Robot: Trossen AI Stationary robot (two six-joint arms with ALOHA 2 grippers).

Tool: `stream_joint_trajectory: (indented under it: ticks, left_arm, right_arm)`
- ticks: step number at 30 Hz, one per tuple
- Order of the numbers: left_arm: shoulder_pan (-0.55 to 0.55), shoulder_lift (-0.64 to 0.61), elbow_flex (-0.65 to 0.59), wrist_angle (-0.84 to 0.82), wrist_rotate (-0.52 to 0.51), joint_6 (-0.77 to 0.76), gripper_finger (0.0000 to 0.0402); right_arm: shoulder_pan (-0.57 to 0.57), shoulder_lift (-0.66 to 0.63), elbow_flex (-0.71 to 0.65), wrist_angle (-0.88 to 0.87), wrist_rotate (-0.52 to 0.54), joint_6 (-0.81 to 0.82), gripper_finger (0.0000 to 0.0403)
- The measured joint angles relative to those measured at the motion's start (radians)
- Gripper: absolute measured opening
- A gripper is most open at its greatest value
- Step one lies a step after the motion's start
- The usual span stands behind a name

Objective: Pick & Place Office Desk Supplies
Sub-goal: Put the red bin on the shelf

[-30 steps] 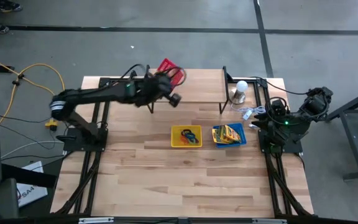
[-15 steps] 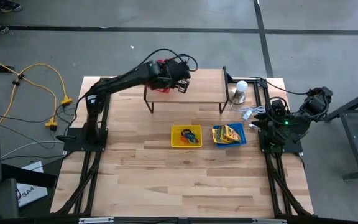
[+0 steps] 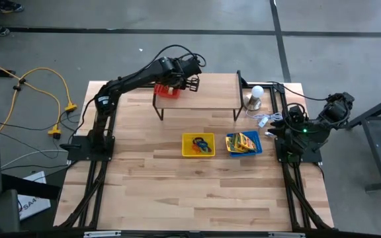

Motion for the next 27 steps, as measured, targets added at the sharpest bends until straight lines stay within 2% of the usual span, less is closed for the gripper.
stream_joint_trajectory:
  ticks: [16,27]
  left_arm:
    - [-0.015,0.004,0.000,0.054,0.009,0.057,0.0009]
    - [-0.021,0.004,0.000,0.051,0.022,0.056,0.0057]
  right_arm:
    - [0.000,0.000,0.000,0.000,0.000,0.000,0.0231]
    - [0.000,0.000,0.000,0.000,0.000,0.000,0.0231]
